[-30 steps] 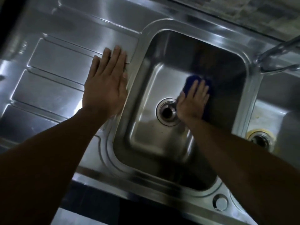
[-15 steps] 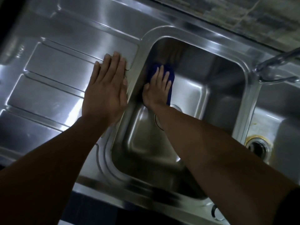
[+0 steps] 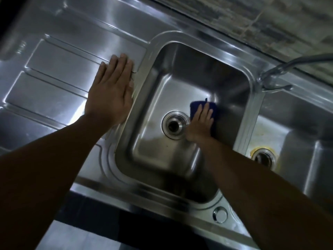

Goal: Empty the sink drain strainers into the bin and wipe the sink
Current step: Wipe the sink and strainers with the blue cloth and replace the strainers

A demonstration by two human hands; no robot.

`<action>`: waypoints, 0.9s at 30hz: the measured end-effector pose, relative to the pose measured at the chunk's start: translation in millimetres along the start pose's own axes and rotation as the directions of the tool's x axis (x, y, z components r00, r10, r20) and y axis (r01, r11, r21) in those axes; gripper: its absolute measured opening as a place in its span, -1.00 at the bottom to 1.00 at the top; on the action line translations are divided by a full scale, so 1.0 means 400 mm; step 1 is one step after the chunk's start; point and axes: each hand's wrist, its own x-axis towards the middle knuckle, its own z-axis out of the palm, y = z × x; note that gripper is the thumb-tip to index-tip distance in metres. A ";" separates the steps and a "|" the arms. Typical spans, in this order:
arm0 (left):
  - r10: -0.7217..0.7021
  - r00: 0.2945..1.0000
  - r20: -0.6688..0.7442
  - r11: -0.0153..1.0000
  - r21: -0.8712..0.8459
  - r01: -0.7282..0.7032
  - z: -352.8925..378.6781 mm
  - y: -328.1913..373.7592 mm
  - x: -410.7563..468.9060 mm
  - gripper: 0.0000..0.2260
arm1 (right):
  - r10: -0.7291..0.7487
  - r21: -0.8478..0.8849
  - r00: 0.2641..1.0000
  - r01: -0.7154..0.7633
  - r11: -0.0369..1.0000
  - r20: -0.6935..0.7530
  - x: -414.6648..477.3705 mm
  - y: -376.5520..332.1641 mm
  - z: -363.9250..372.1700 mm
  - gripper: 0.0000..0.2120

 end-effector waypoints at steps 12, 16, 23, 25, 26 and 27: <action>-0.017 1.000 0.011 1.000 -0.013 0.017 -0.011 0.013 -0.002 -0.51 | -0.377 0.015 0.783 0.426 0.905 0.494 -0.303 -0.047 0.126 -0.03; -0.014 1.000 0.025 1.000 -0.016 0.015 -0.010 0.009 -0.003 -0.52 | -0.687 -0.033 0.613 0.755 0.655 0.390 -0.267 -0.144 0.132 -0.14; -0.015 1.000 0.012 1.000 -0.024 0.015 -0.012 0.010 0.001 -0.51 | -0.440 -0.063 0.875 0.460 0.886 0.203 -0.293 -0.073 0.164 -0.24; -0.019 1.000 0.015 0.999 -0.029 0.019 -0.013 0.010 0.001 -0.52 | -0.206 -0.066 0.978 0.206 0.976 0.005 -0.283 -0.020 0.153 -0.27; -0.023 1.000 0.016 0.999 -0.029 0.024 -0.013 0.009 0.001 -0.52 | -0.087 -0.022 0.994 0.086 0.996 -0.064 -0.266 -0.003 0.141 -0.26; -0.028 0.999 0.016 0.999 -0.027 0.028 -0.012 0.009 0.001 -0.52 | -0.004 0.014 0.996 0.005 1.000 -0.086 -0.240 0.004 0.129 -0.25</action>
